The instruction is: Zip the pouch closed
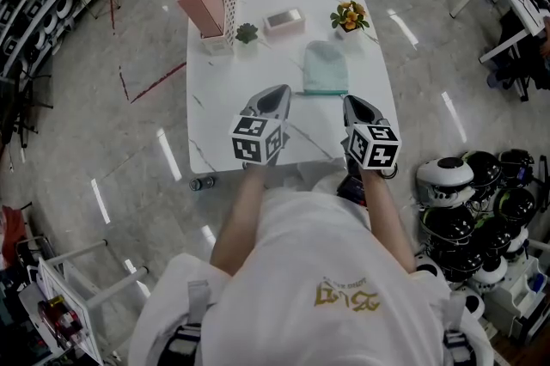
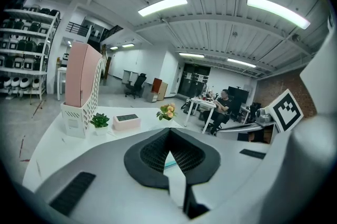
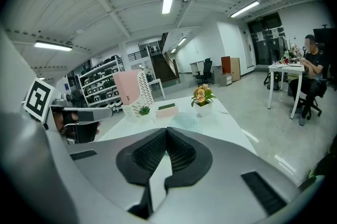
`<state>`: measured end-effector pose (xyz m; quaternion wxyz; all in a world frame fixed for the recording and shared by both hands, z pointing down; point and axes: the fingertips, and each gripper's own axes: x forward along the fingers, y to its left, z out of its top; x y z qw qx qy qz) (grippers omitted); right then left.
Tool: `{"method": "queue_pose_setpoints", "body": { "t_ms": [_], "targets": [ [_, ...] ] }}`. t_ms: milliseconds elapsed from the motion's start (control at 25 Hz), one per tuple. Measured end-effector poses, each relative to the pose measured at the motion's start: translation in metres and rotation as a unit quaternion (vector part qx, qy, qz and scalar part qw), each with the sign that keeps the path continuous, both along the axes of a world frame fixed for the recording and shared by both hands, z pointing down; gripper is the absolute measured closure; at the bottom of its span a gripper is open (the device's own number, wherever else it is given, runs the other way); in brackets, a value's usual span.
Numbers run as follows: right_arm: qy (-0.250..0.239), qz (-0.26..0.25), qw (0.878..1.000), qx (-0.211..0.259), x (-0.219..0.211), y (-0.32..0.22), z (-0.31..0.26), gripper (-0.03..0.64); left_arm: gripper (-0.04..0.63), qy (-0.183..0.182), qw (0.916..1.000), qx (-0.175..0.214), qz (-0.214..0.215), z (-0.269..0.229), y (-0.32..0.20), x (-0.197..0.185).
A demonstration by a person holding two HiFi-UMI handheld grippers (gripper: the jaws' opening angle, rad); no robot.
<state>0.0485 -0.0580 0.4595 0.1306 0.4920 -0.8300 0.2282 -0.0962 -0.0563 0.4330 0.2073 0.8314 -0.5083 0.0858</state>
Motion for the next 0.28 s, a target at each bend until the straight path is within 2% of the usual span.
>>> {"method": "queue_pose_setpoints", "body": {
  "t_ms": [280],
  "targets": [
    [0.001,0.002,1.000,-0.001,-0.0013,0.0015,0.0012,0.604,0.577,-0.002,1.0000,-0.002,0.002,0.0021,0.0021,-0.0024]
  ]
}}
